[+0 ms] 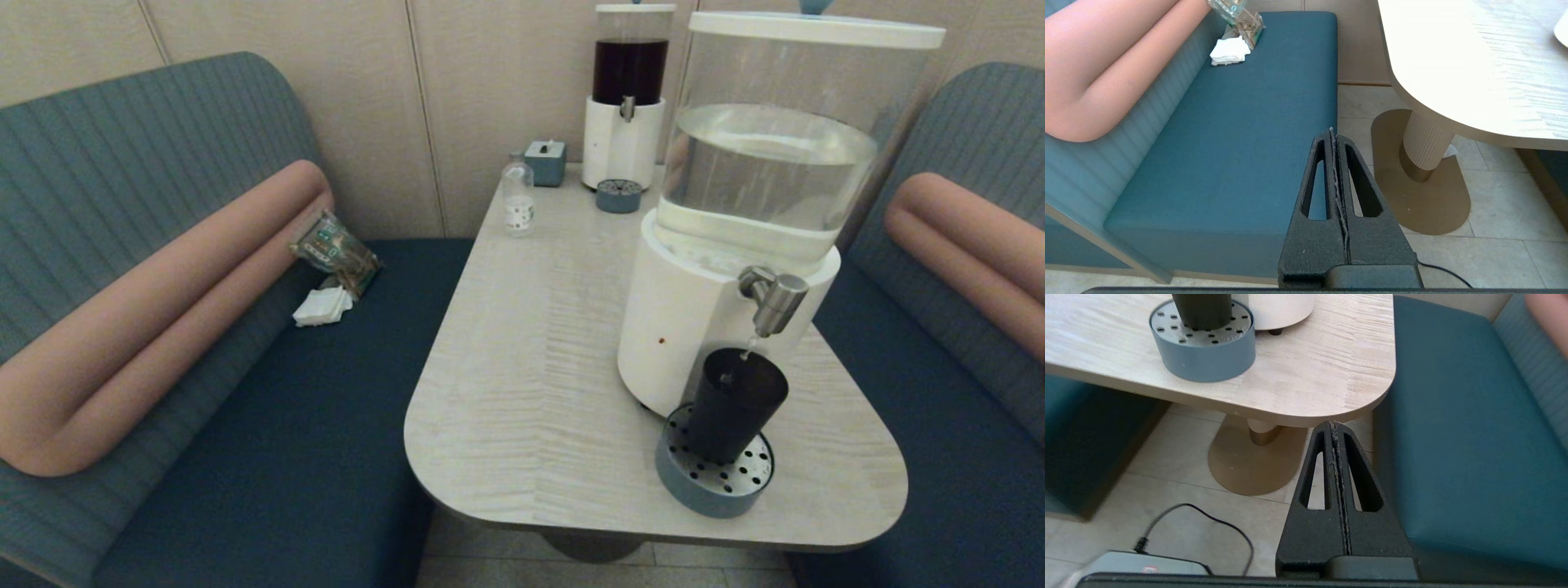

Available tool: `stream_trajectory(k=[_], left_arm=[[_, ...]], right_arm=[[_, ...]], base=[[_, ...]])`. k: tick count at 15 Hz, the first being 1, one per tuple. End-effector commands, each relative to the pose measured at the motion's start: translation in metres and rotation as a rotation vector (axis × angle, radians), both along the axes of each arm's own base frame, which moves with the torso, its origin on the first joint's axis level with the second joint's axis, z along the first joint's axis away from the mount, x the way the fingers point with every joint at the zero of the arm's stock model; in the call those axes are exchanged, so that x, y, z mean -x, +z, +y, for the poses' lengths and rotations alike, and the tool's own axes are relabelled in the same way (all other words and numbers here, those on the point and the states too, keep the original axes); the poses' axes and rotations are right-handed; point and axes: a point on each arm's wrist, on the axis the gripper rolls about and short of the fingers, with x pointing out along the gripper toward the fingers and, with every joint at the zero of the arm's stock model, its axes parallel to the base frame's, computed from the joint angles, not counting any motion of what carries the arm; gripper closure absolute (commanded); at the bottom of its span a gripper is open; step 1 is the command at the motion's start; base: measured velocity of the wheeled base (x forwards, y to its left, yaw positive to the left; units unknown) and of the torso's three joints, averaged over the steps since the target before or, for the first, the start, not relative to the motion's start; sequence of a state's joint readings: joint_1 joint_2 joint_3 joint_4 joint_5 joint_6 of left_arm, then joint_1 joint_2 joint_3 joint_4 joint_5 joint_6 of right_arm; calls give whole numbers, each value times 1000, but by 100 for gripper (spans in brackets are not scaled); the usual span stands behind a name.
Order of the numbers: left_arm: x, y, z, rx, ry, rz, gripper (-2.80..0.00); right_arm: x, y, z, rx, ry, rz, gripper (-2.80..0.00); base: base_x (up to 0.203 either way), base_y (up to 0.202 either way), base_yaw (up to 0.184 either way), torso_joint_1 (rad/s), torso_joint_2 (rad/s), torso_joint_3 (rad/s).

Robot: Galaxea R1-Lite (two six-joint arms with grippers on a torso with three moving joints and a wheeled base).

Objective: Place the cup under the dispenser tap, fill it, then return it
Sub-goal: Turn off the faucet

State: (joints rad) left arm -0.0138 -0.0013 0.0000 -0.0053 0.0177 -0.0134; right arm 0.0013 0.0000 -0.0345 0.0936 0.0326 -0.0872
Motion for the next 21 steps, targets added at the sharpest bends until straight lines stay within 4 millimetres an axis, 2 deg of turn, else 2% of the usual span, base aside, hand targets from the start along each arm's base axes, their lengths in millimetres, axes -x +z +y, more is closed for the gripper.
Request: stream_trajectory(k=[1, 5, 7, 8, 11, 13, 16, 19, 21], left_arm=[[0, -1, 0, -1, 1, 2, 0], [0, 1, 0, -2, -1, -6, 0], [4, 13, 0, -15, -1, -49, 0], [11, 34, 0, -15, -1, -113, 0], [46, 119, 0, -32, -4, -268, 0], [27, 162, 0, -41, -15, -175, 0], [-27, 211, -2, 5, -88, -20, 0], [-73, 233, -13, 142, -479, 196, 0], [-101, 228, -22, 167, -621, 483, 0]], right_arm=[[0, 0, 0, -6, -1, 1, 0], [-1, 0, 0, -14, -1, -26, 0], [-1, 0, 0, -14, -1, -26, 0], [-1, 0, 0, -14, -1, -26, 0], [-1, 0, 0, -14, -1, -26, 0], [-1, 0, 0, -14, -1, -26, 0], [-1, 0, 0, -14, -1, -26, 0], [-1, 0, 0, -14, -1, -26, 0], [-1, 0, 0, -14, -1, -26, 0]], base=[[0, 0, 0, 0, 0, 0], [0, 0, 0, 0, 0, 0], [0, 0, 0, 0, 0, 0], [0, 0, 0, 0, 0, 0], [0, 0, 0, 0, 0, 0], [0, 0, 0, 0, 0, 0], [0, 0, 0, 0, 0, 0], [0, 0, 0, 0, 0, 0], [0, 0, 0, 0, 0, 0]])
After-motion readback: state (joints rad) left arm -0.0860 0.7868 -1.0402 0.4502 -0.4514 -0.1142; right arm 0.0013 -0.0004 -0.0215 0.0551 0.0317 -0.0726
